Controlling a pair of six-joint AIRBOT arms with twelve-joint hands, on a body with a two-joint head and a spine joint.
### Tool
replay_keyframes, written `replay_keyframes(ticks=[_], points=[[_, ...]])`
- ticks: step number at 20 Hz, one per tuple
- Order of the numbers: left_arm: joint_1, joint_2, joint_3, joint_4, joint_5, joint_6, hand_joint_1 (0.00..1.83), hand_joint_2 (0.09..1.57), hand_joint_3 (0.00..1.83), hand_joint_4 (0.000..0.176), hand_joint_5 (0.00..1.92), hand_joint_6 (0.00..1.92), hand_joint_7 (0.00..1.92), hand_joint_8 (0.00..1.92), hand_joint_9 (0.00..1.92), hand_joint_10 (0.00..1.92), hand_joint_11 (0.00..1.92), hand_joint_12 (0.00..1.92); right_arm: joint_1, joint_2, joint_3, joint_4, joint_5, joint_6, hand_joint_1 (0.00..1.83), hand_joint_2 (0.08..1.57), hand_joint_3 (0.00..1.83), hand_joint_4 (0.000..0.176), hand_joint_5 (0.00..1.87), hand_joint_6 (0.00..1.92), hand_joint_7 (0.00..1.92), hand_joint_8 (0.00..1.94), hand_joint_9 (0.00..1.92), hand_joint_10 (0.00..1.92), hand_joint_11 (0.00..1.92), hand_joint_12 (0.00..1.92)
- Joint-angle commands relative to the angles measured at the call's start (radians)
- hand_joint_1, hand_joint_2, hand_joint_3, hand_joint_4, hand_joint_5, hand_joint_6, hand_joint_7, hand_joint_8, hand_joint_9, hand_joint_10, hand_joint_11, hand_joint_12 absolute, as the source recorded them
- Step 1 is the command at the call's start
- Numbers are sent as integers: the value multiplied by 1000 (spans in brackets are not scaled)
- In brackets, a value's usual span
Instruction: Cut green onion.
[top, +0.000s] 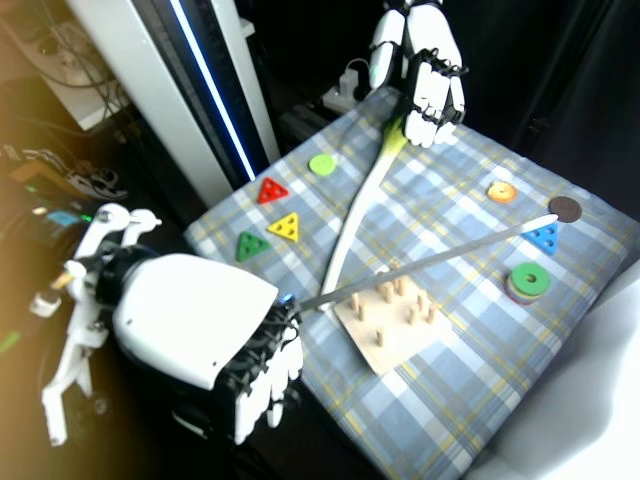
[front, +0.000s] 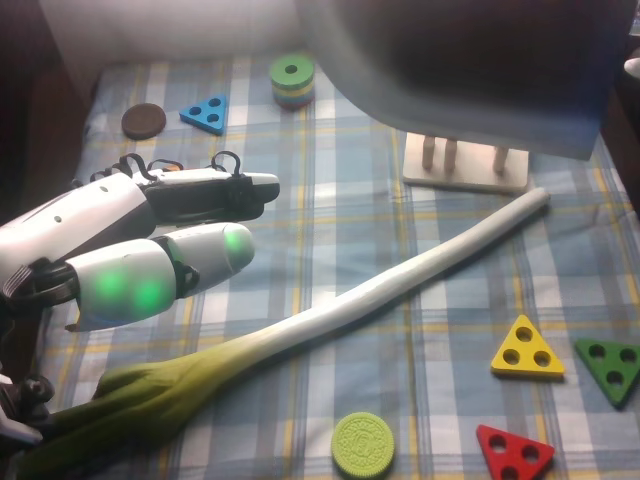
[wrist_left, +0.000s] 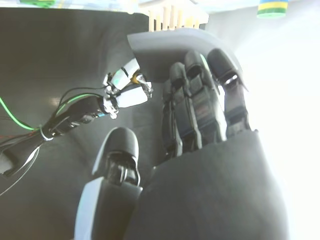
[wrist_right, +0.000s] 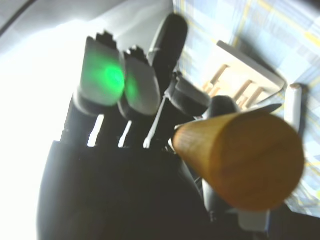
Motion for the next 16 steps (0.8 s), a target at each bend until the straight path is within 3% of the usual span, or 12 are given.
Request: replay_keyframes(ticks=[1, 7, 10, 12, 14, 16], points=[[-8, -7, 0, 6, -119, -5, 0, 1466, 0, 0, 390, 2, 491, 2, 471, 0, 37, 969, 2, 4, -12, -29, 67, -19, 630, 1397, 1, 0, 1232, 1921, 1393, 1941, 1492, 1921, 1454, 1921], [-8, -9, 0, 4, -113, -5, 15, 1481, 0, 0, 422, 8, 497, 4, 453, 2, 0, 961, 35, -10, 12, -37, 63, -19, 505, 1416, 6, 0, 1317, 1921, 1474, 1941, 1558, 1921, 1517, 1921], [-9, -9, 0, 4, -114, -5, 42, 1479, 0, 0, 405, 2, 484, 0, 457, 1, 3, 987, 72, -31, 46, -39, 38, -19, 533, 1421, 2, 0, 1265, 1921, 1455, 1941, 1544, 1921, 1522, 1921], [-8, -10, 0, 4, -114, -5, 35, 1480, 0, 0, 388, 0, 472, 0, 466, 2, 25, 1002, 83, -37, 61, -24, 35, -19, 537, 1400, 0, 0, 1125, 1921, 1292, 1941, 1411, 1921, 1376, 1921], [-7, -10, -1, 4, -114, -5, 5, 1482, 1, 0, 366, 0, 456, 0, 459, 0, 13, 1002, 93, -37, 61, -22, 41, -19, 445, 1398, 1, 0, 1101, 1921, 1360, 1941, 1471, 1921, 1420, 1921], [-6, -10, -2, 4, -114, -6, 2, 1482, 1, 0, 375, 4, 466, 5, 478, 8, 41, 1015, 98, -34, 62, -3, 61, -19, 501, 1395, 0, 0, 1117, 1921, 1339, 1941, 1463, 1921, 1430, 1921]])
